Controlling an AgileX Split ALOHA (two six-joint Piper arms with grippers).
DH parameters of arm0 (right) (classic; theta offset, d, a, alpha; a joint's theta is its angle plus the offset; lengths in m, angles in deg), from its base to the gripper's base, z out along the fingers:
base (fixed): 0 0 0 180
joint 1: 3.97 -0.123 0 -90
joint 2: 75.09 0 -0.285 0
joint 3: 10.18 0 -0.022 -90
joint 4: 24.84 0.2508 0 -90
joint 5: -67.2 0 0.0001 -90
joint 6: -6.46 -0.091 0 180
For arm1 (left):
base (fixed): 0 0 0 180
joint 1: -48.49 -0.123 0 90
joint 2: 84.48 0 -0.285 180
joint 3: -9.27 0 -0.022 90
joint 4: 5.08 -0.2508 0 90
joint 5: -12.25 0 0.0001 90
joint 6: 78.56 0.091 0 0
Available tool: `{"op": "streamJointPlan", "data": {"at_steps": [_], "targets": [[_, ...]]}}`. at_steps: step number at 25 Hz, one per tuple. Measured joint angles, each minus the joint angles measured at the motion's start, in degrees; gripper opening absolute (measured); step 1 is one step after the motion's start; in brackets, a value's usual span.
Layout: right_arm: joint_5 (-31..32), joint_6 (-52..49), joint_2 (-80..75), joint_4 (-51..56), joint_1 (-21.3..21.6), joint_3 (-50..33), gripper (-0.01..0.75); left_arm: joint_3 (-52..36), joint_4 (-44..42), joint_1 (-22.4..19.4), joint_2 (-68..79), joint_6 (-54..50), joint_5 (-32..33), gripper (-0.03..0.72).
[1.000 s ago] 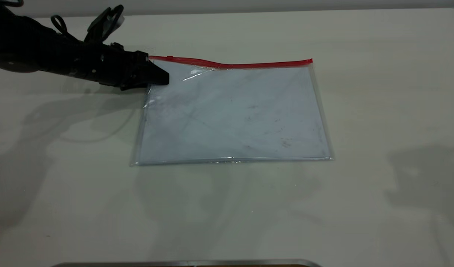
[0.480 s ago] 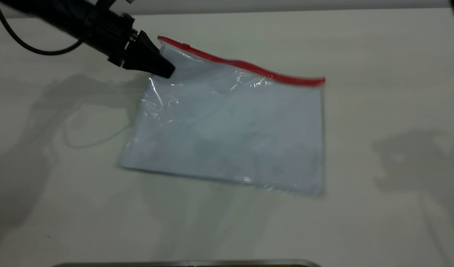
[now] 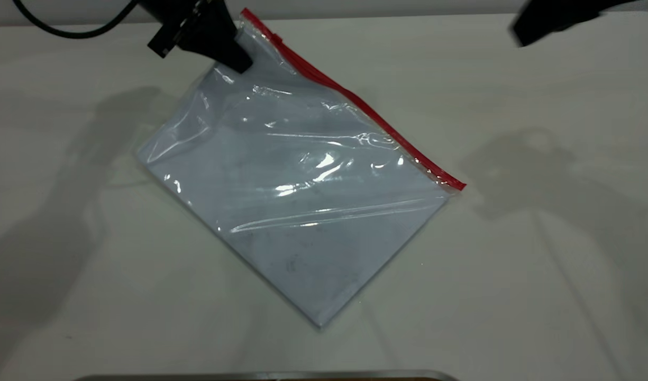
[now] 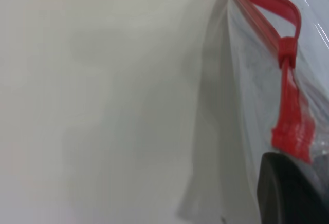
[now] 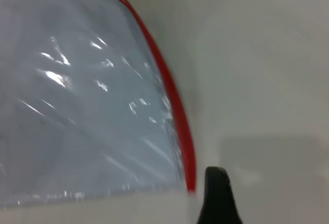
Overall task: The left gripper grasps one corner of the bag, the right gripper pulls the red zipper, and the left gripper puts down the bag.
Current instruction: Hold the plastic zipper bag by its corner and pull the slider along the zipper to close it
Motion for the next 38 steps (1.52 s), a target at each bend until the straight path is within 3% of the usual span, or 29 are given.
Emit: {"op": "streamJointPlan", "data": {"at_steps": [5, 14, 23, 38], "targets": [[0.84, 9.46, -8.76, 8.27, -4.06, 8.28, 0.578, 0.14, 0.00, 1.72, 0.00, 7.87, -0.01, 0.053], [3.55, 23.81, -18.05, 20.73, -9.83, 16.44, 0.578, 0.14, 0.05, 3.54, 0.00, 8.74, -1.07, 0.053], [4.95, 32.49, -19.59, 33.18, -9.99, 16.87, 0.578, 0.14, 0.88, 6.47, 0.00, 8.84, -3.13, 0.053], [6.73, 33.39, -20.41, 34.63, -9.99, 16.91, 0.574, 0.14, 6.93, 7.58, 0.00, 9.06, -4.99, 0.053]]}}
